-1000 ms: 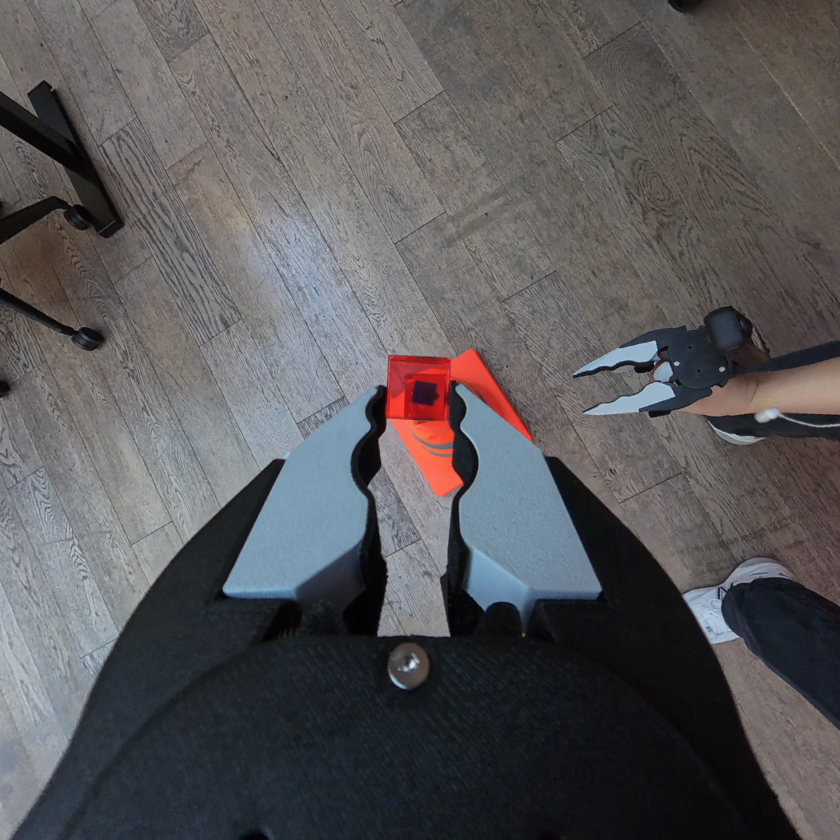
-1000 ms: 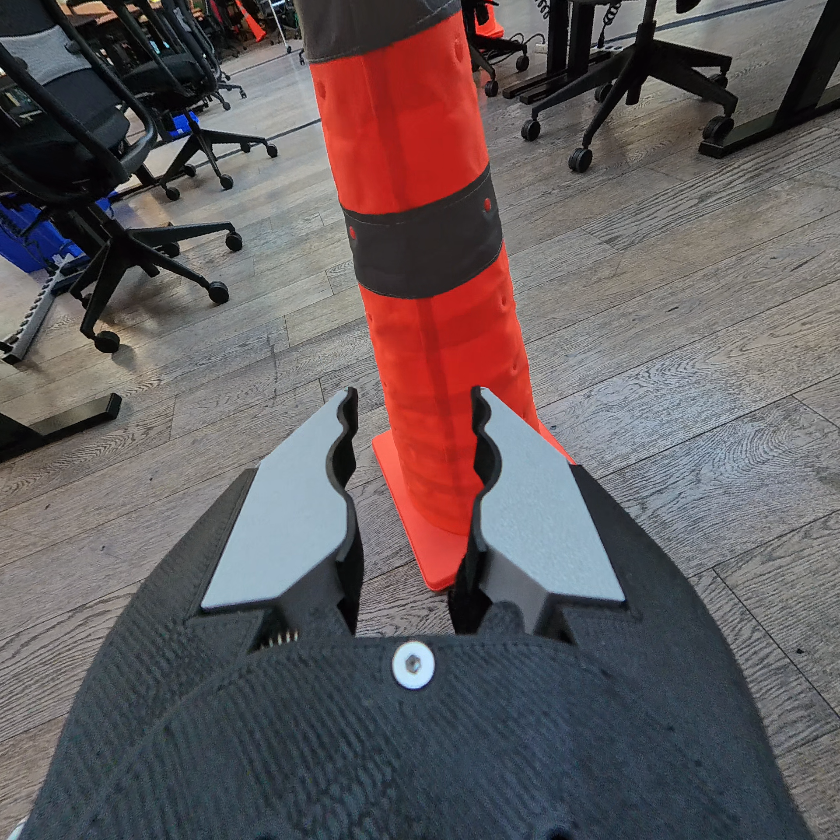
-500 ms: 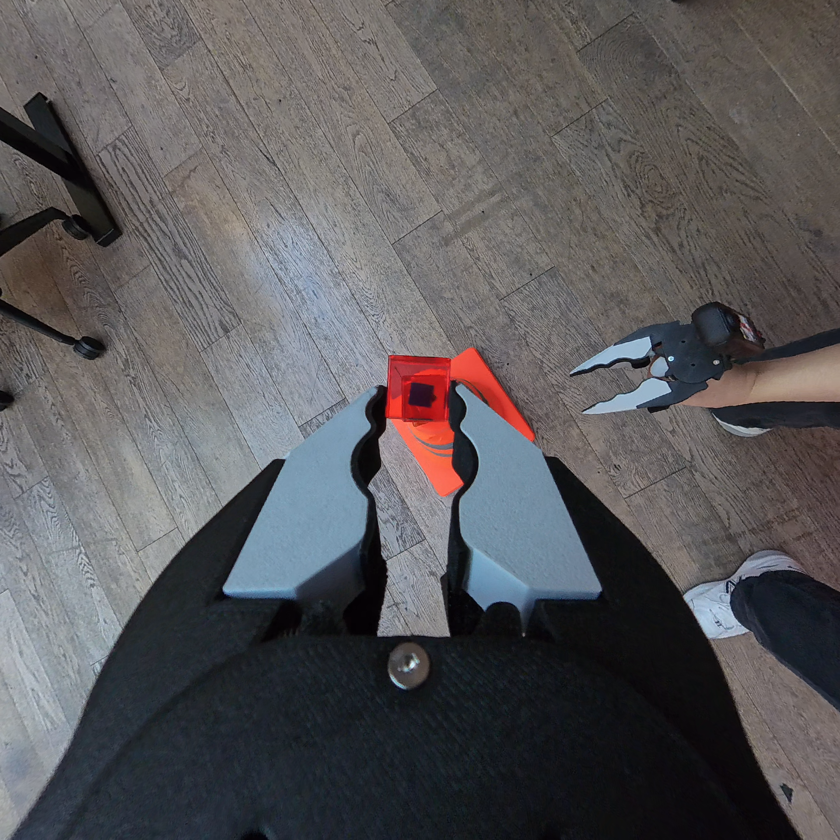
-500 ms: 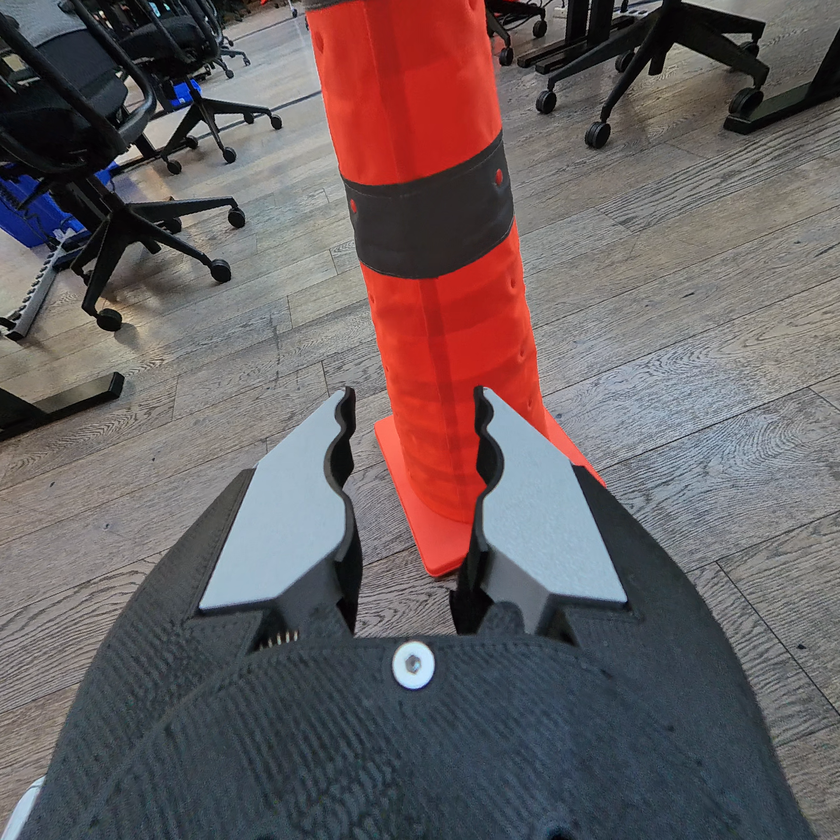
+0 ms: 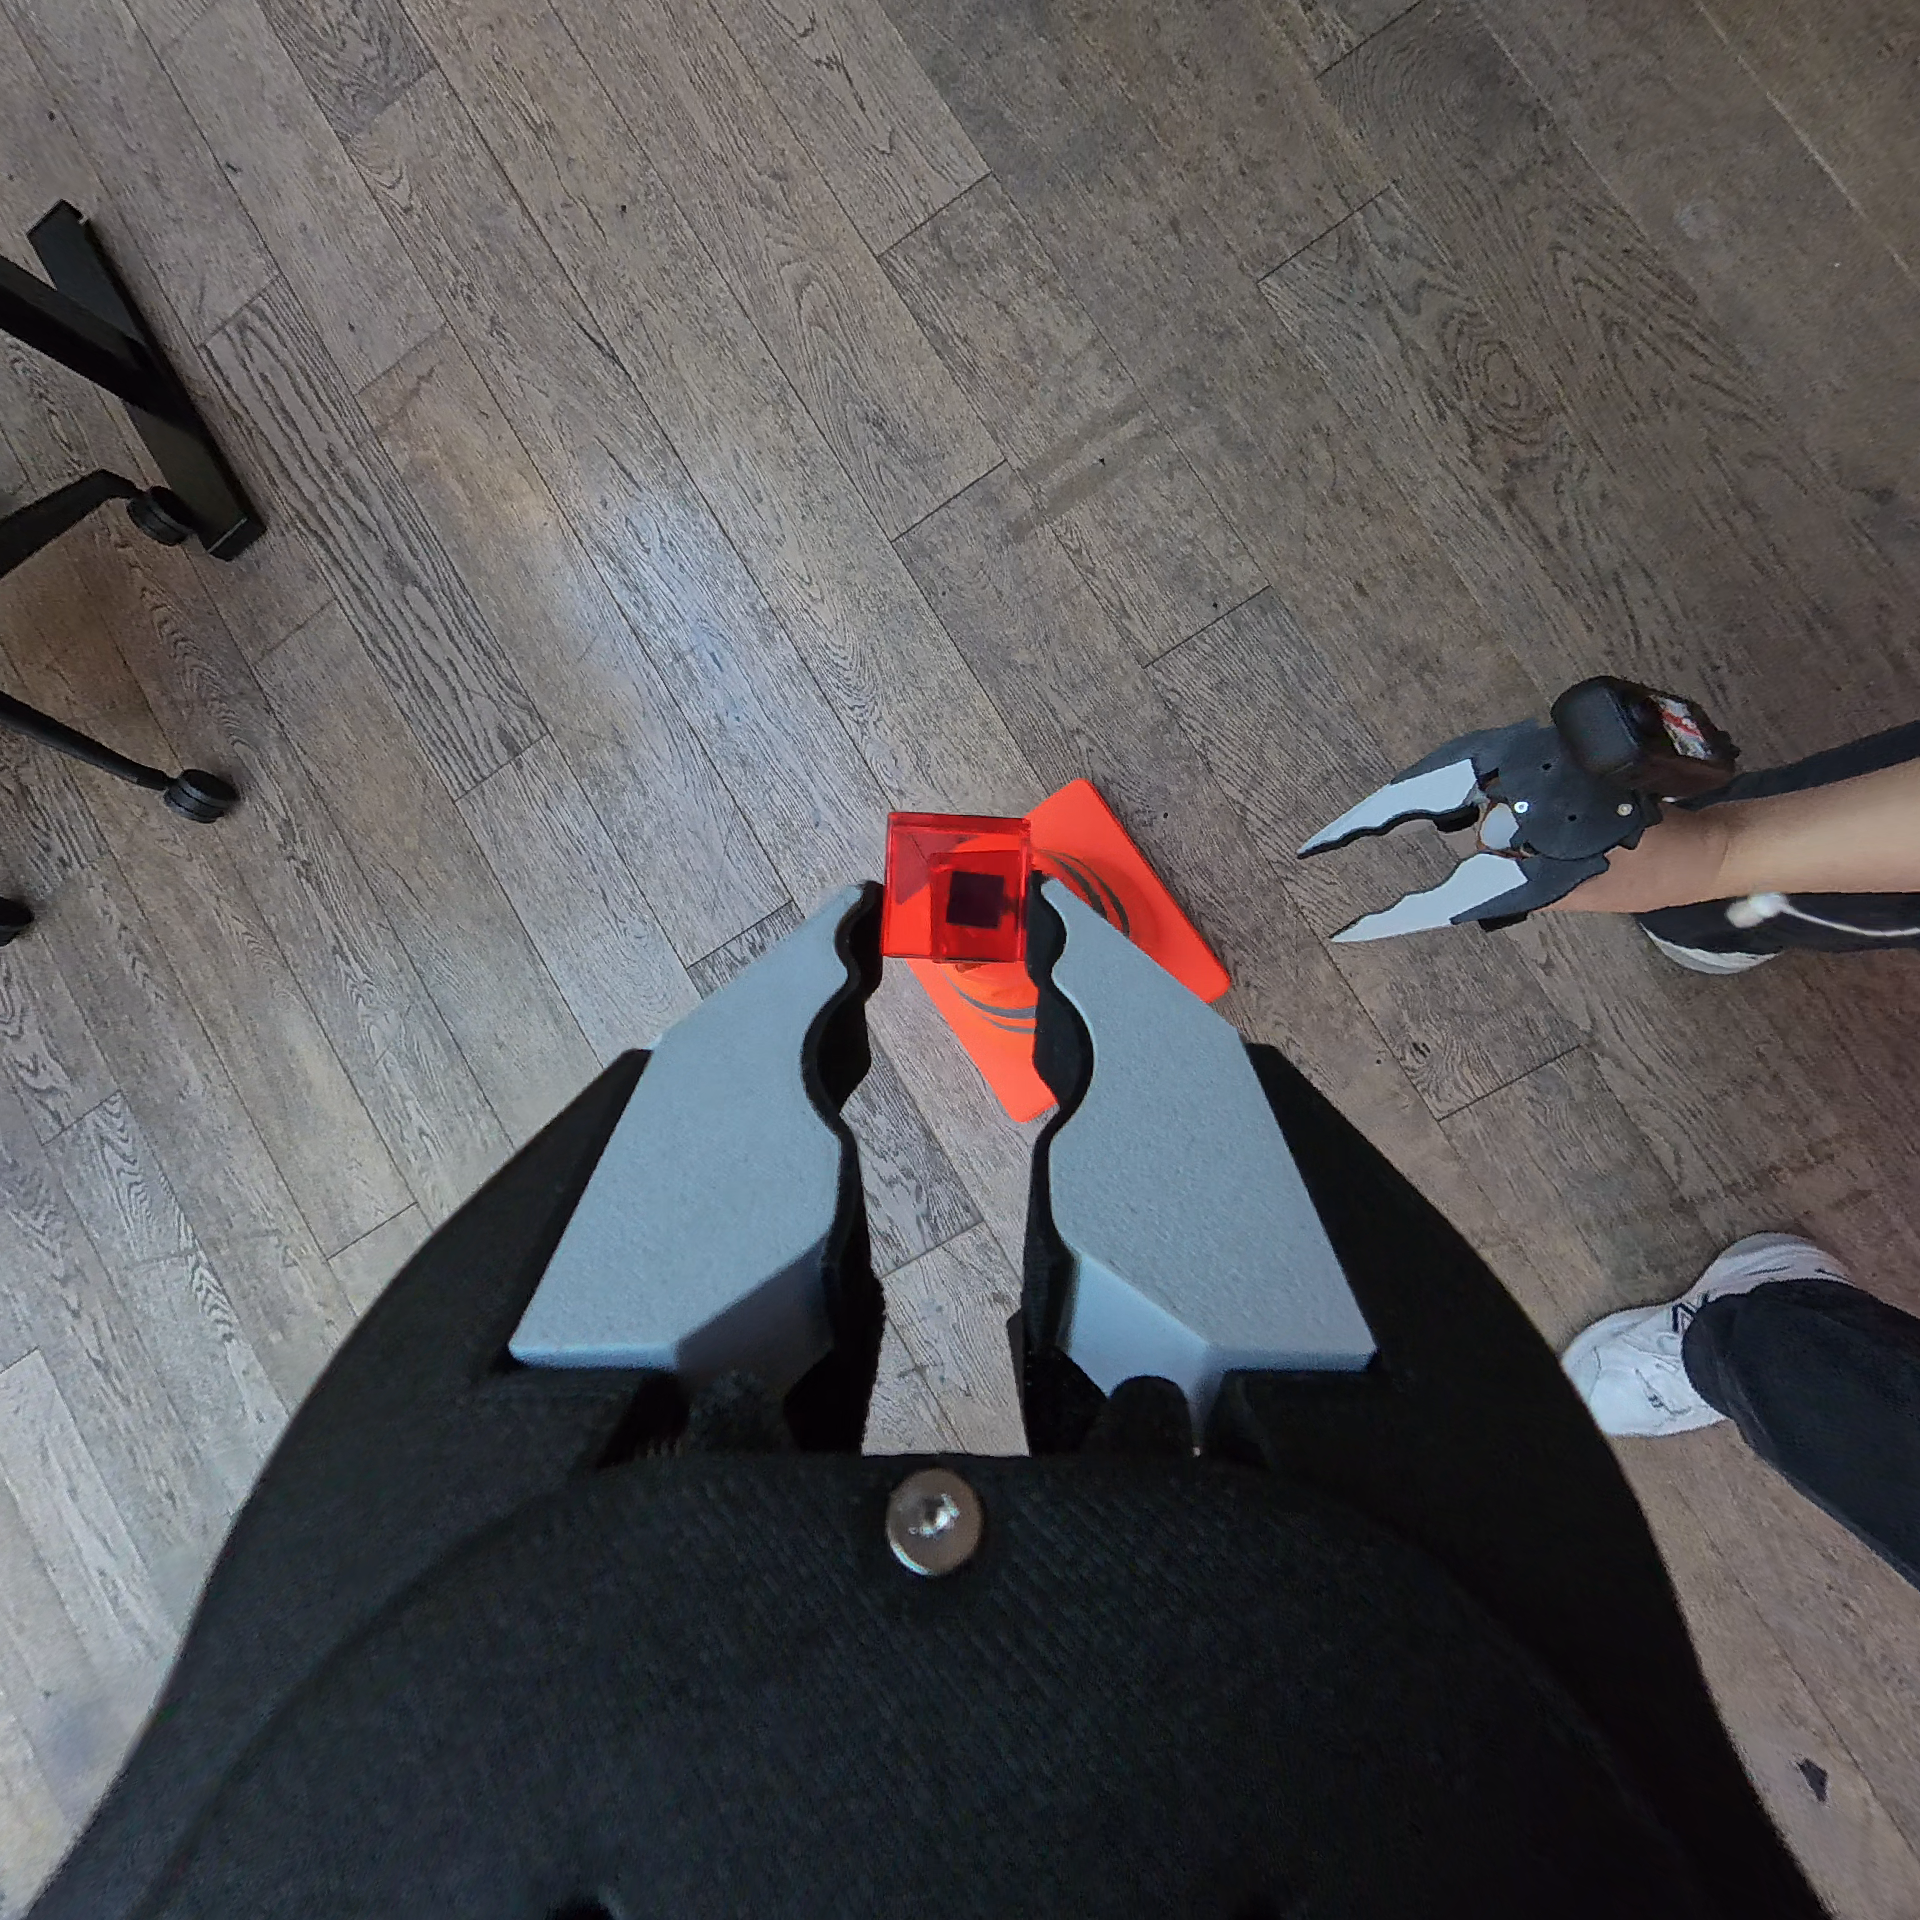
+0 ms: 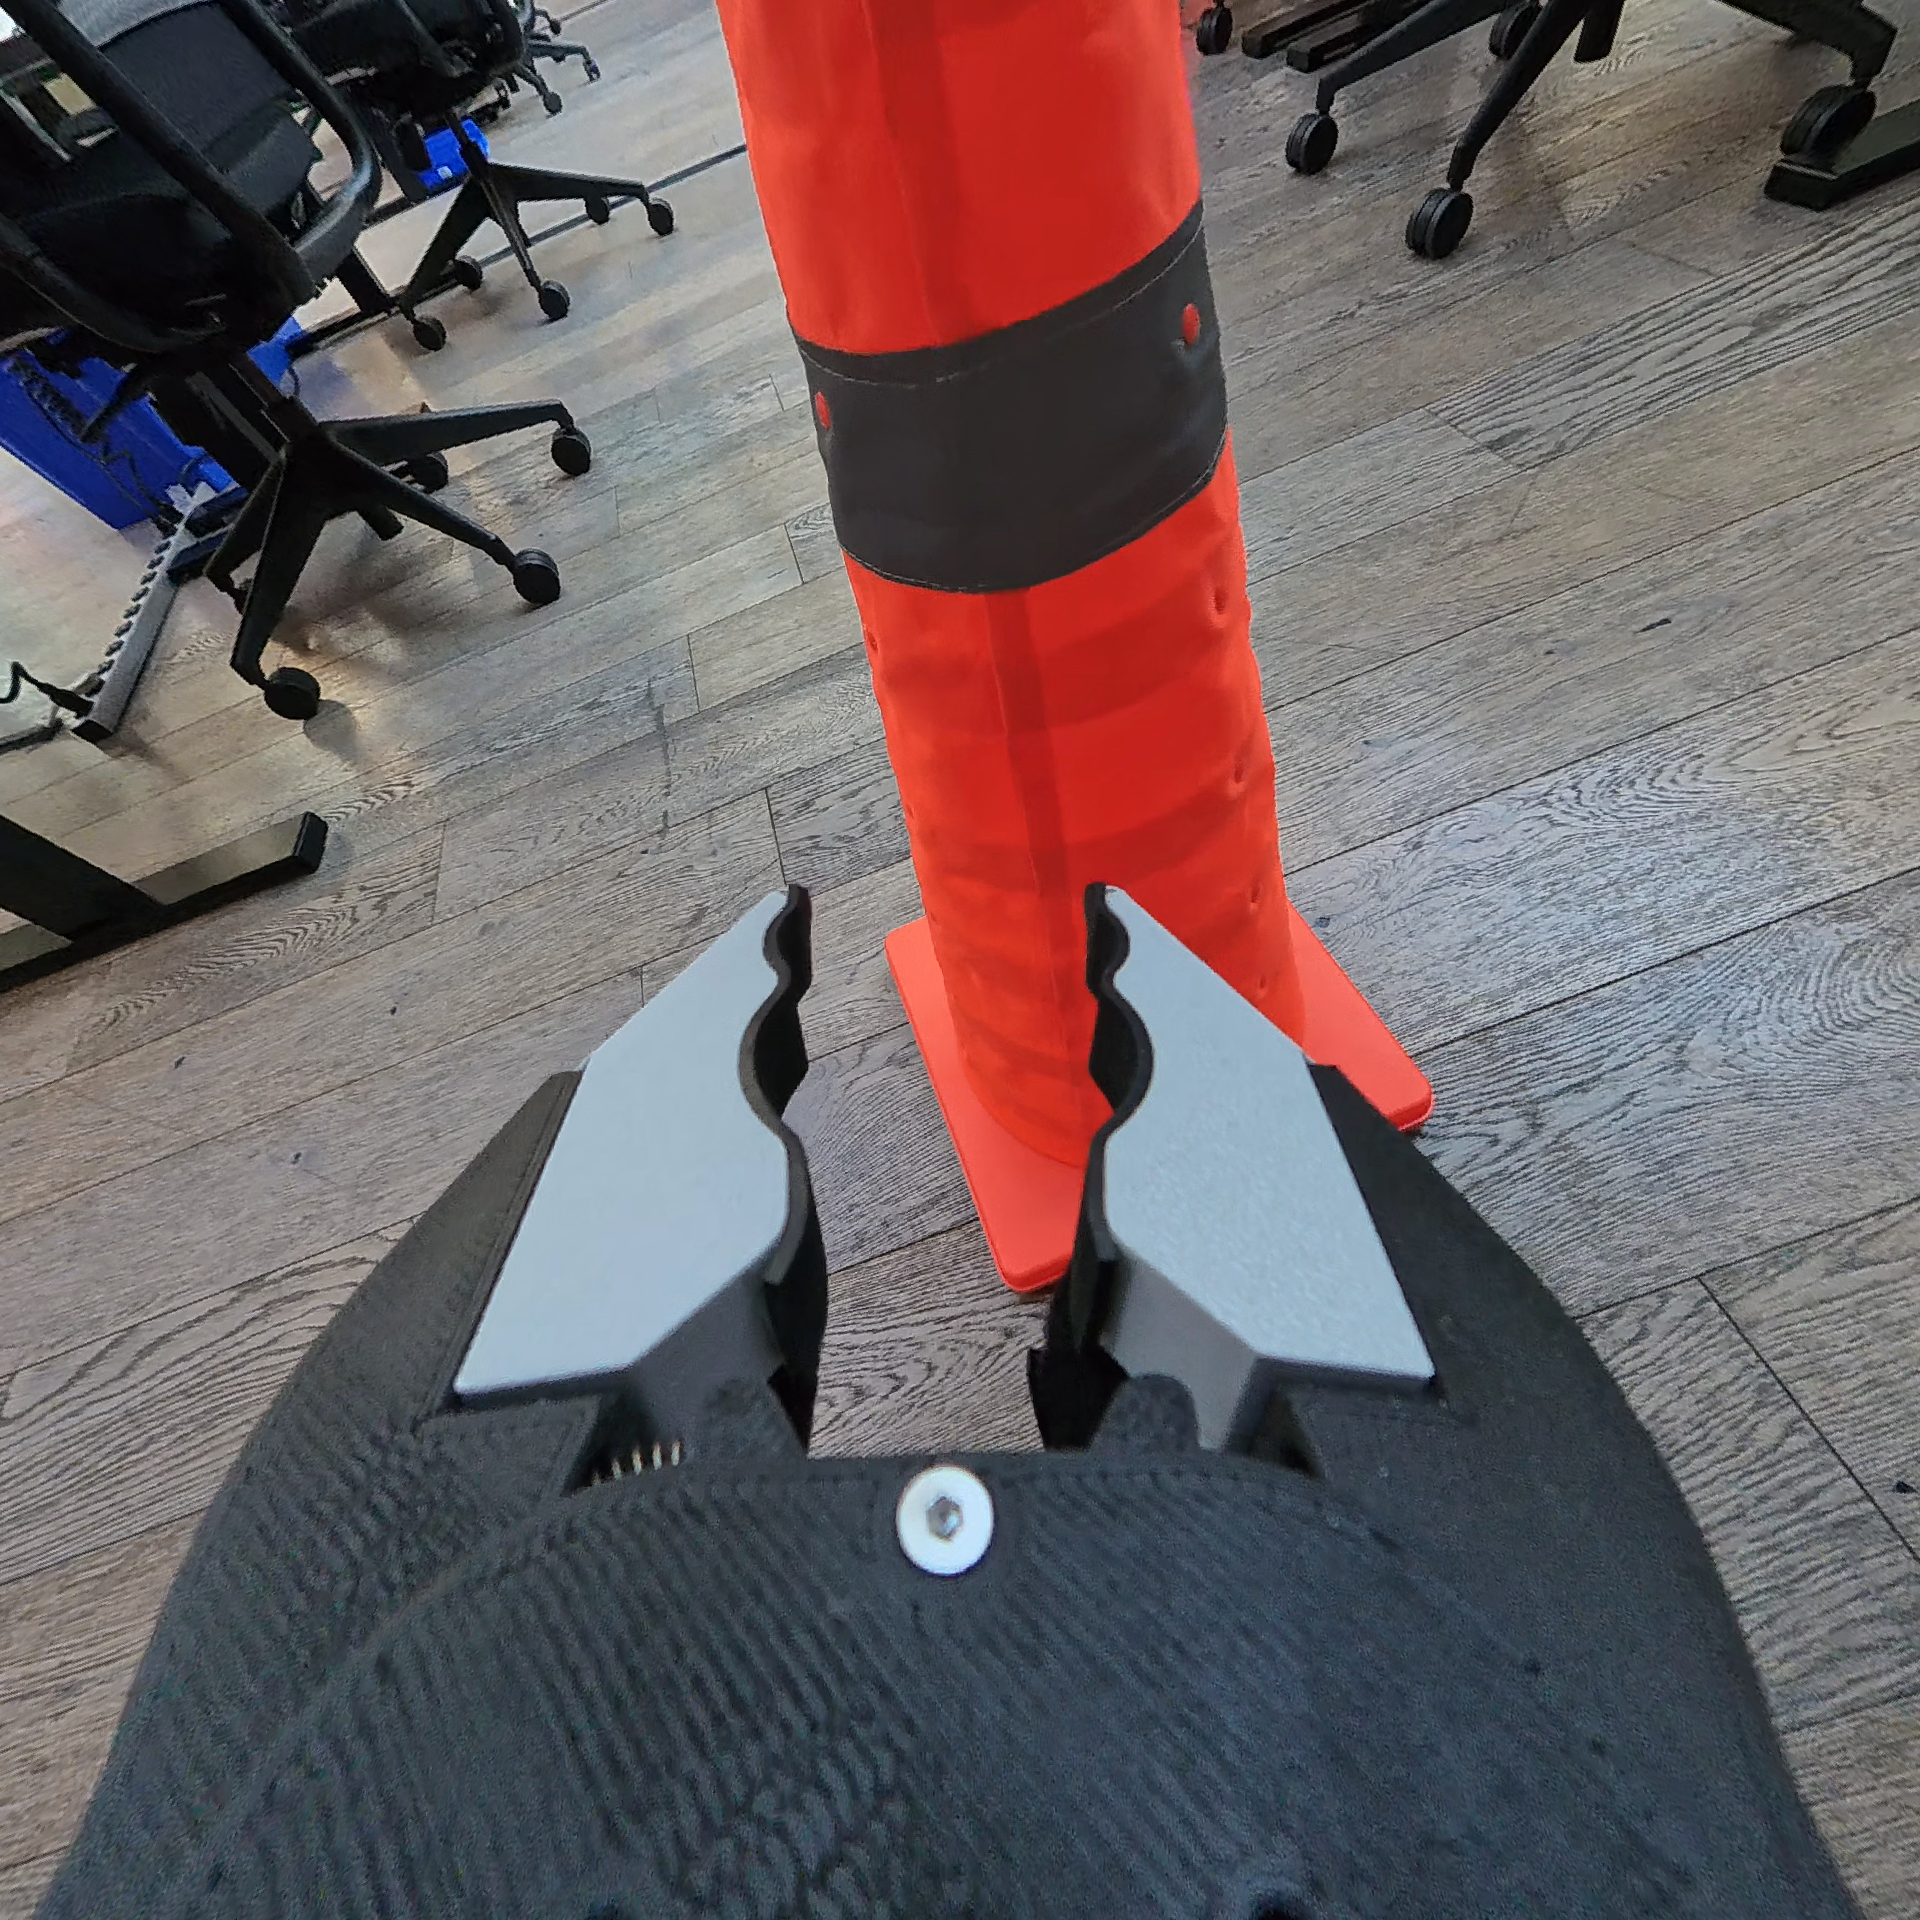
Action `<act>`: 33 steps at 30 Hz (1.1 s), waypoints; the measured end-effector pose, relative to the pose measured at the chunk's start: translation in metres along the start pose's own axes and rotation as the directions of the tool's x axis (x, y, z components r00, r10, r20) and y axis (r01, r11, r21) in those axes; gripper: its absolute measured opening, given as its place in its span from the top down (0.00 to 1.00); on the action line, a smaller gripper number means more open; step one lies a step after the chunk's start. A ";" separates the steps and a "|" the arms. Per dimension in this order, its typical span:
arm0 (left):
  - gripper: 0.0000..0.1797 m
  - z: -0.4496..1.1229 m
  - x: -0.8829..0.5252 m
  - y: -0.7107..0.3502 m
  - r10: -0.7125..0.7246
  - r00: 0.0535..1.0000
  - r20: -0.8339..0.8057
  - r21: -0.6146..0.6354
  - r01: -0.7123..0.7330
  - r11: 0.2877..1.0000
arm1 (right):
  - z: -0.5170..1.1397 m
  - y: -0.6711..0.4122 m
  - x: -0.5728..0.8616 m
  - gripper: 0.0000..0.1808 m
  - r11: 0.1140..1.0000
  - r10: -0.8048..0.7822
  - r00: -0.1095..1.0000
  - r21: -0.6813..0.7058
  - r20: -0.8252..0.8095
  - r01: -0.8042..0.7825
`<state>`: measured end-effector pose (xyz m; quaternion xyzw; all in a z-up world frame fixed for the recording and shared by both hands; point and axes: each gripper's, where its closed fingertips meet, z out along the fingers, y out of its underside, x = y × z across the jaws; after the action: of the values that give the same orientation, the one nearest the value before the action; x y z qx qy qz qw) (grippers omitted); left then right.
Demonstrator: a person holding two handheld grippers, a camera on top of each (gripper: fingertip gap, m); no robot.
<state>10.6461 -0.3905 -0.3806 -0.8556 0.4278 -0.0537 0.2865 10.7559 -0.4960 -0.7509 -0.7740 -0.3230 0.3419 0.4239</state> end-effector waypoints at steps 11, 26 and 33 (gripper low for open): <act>0.86 0.000 0.002 0.001 0.025 1.000 -0.009 -0.001 -0.025 1.000 | 0.006 0.006 -0.002 0.71 0.999 0.012 1.000 -0.030 0.023 -0.011; 0.86 0.000 0.001 0.001 0.036 0.999 0.005 -0.004 -0.036 0.999 | 0.011 0.013 -0.006 0.71 0.997 0.033 0.998 -0.069 0.053 -0.029; 0.86 -0.009 -0.004 -0.009 0.033 0.999 0.038 0.056 -0.035 0.998 | 0.010 0.016 -0.007 0.71 0.996 0.041 0.997 -0.078 0.062 -0.036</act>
<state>10.6470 -0.3873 -0.3678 -0.8405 0.4354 -0.0450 0.3194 10.7474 -0.5036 -0.7673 -0.7845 -0.3343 0.3619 0.3767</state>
